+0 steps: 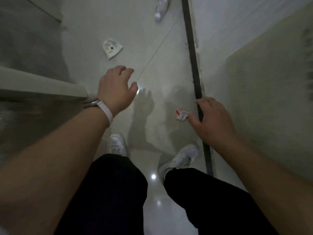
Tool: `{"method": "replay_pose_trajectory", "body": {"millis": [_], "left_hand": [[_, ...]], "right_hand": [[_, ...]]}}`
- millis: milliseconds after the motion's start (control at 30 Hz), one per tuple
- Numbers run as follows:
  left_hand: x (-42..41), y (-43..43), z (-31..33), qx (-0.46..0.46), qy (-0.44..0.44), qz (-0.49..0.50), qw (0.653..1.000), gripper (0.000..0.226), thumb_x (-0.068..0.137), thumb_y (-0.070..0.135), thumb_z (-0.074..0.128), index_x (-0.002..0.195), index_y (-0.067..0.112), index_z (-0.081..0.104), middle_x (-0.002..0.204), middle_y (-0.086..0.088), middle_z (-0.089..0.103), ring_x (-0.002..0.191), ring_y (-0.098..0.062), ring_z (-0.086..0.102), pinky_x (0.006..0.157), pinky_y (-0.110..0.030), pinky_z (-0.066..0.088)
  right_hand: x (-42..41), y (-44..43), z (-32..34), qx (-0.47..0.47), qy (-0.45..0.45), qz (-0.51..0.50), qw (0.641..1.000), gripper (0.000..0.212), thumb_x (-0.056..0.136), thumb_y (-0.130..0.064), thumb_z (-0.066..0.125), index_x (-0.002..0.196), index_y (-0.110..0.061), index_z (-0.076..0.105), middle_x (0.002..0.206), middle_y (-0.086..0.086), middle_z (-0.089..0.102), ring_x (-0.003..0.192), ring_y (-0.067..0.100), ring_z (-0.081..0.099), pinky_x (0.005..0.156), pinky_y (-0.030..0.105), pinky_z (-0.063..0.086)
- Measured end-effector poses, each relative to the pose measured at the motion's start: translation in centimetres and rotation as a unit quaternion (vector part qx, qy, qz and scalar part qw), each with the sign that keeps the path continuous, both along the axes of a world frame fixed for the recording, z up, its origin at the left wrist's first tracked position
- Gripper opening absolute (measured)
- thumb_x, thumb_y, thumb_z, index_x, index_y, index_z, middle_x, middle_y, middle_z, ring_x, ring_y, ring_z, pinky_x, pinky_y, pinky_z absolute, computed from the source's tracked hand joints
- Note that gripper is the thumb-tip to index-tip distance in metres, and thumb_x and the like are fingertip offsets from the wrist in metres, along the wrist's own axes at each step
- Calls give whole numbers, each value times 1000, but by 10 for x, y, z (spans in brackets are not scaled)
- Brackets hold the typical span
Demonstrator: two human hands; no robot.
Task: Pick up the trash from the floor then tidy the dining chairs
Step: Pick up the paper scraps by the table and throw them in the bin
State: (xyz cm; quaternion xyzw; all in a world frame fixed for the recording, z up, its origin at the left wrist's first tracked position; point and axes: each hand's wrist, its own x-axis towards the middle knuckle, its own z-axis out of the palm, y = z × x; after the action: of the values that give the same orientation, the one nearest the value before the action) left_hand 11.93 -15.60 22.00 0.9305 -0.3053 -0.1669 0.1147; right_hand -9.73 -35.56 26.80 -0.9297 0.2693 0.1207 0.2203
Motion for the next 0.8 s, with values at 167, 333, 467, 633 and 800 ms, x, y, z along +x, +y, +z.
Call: {"method": "replay_pose_trajectory", "body": {"millis": [167, 333, 467, 633, 800], "left_hand": [[28, 2, -121, 25, 36, -2, 999, 55, 88, 41, 49, 134, 12, 58, 134, -17, 56, 122, -39, 50, 98, -48, 42], [62, 8, -215, 4, 30, 27, 999, 58, 86, 44, 47, 132, 10, 59, 134, -19, 56, 120, -42, 51, 100, -50, 43], [99, 18, -265, 1, 5, 44, 999, 73, 80, 55, 38, 131, 8, 58, 136, -26, 51, 122, -47, 50, 103, -55, 42], [153, 5, -300, 12, -25, 78, 997, 69, 82, 48, 42, 138, 8, 48, 142, -27, 42, 124, -51, 44, 104, -57, 38], [188, 7, -317, 32, -55, 101, 993, 76, 74, 43, 45, 142, 10, 38, 150, -26, 33, 131, -50, 37, 105, -57, 34]], "right_hand": [[0, -5, -124, 31, 72, -29, 997, 48, 92, -37, 61, 130, -9, 57, 127, 14, 57, 113, 34, 54, 92, 43, 46], [1, -14, -217, 40, 115, -63, 991, 51, 87, -47, 56, 122, -10, 61, 121, 15, 60, 109, 37, 58, 87, 44, 51], [-8, -19, -265, 48, 171, -38, 983, 67, 77, -59, 46, 125, -14, 60, 125, 11, 59, 113, 33, 57, 88, 43, 51], [-21, -30, -296, 43, 267, 24, 962, 70, 72, -57, 60, 132, -22, 51, 127, 5, 52, 113, 31, 56, 89, 42, 51], [-26, -17, -324, 58, 232, -34, 970, 59, 75, -48, 75, 124, -28, 50, 119, 3, 50, 107, 29, 55, 85, 39, 50]]}}
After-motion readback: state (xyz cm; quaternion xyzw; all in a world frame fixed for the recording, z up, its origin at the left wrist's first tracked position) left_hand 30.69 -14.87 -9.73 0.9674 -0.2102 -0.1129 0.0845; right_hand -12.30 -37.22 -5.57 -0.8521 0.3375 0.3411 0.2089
